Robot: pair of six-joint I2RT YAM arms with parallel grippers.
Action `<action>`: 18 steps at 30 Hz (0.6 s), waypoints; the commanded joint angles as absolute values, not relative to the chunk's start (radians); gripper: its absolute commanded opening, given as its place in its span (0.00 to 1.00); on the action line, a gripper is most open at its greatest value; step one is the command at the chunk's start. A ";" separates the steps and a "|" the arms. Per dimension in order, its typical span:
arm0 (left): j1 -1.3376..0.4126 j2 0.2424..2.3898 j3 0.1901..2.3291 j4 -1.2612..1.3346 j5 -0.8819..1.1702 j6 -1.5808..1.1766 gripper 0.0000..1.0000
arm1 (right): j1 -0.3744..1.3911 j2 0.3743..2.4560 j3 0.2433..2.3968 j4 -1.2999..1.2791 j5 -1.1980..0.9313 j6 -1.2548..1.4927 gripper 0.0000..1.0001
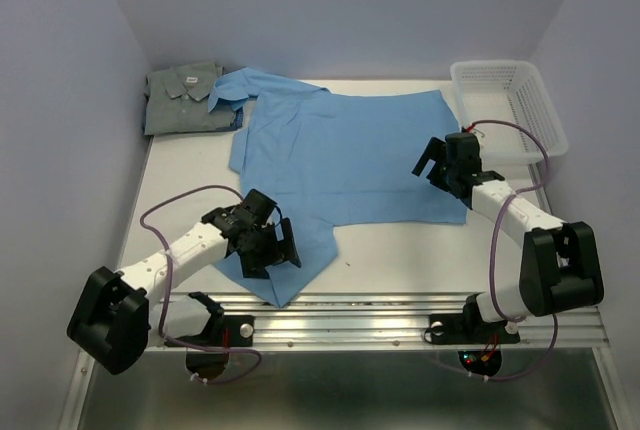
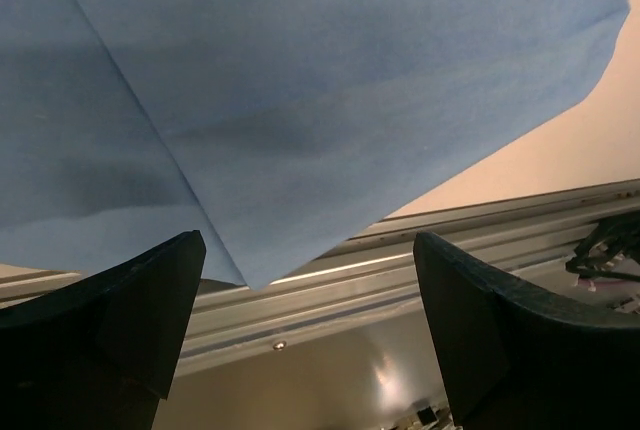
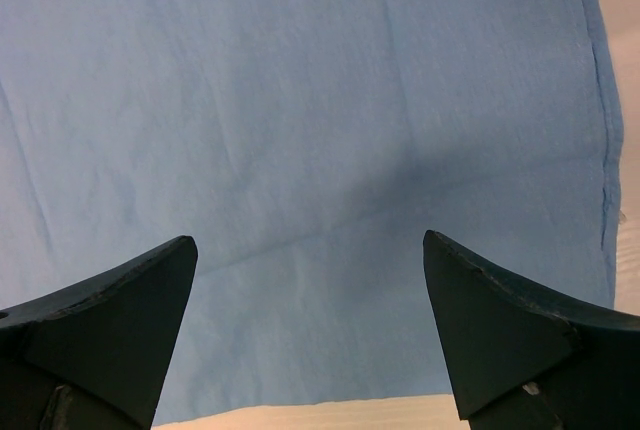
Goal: Fold and stack the long sleeve shirts
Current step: Fold the shirt
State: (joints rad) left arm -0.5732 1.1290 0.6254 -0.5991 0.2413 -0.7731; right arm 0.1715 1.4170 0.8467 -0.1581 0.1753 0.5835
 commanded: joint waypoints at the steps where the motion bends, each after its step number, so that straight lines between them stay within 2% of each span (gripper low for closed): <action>1: -0.656 1.137 0.598 -0.614 0.310 -0.862 0.99 | 0.172 1.384 0.822 -0.166 0.219 0.591 1.00; 4: -0.716 1.147 0.589 -0.609 0.308 -0.897 0.99 | 0.172 1.376 0.816 -0.166 0.225 0.584 1.00; 15: -0.765 1.370 0.663 -0.600 0.114 -0.885 0.98 | 0.172 1.351 0.793 -0.170 0.258 0.566 1.00; 17: -0.767 1.396 0.678 -0.574 0.120 -0.874 0.77 | 0.172 1.344 0.788 -0.172 0.262 0.566 1.00; 18: -0.767 1.400 0.686 -0.572 0.123 -0.868 0.48 | 0.172 1.342 0.785 -0.170 0.262 0.563 1.00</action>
State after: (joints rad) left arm -0.7666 1.3800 0.6357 -0.6277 0.2127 -0.8932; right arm 0.1715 1.3792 0.8013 -0.1837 0.2272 0.5732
